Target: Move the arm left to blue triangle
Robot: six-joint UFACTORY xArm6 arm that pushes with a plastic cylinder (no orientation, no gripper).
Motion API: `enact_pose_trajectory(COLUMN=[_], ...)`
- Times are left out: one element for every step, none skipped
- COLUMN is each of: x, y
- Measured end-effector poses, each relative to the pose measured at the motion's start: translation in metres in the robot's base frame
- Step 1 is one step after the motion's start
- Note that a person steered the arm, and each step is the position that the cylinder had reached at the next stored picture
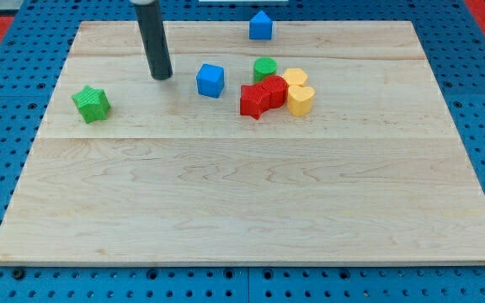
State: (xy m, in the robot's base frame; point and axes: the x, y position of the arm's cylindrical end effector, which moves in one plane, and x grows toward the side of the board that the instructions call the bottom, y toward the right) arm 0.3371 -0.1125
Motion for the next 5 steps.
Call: enact_pose_trajectory(x=[0.007,-0.007,-0.066,-0.126,-0.144], y=[0.059,-0.003,-0.019,0.029,0.084])
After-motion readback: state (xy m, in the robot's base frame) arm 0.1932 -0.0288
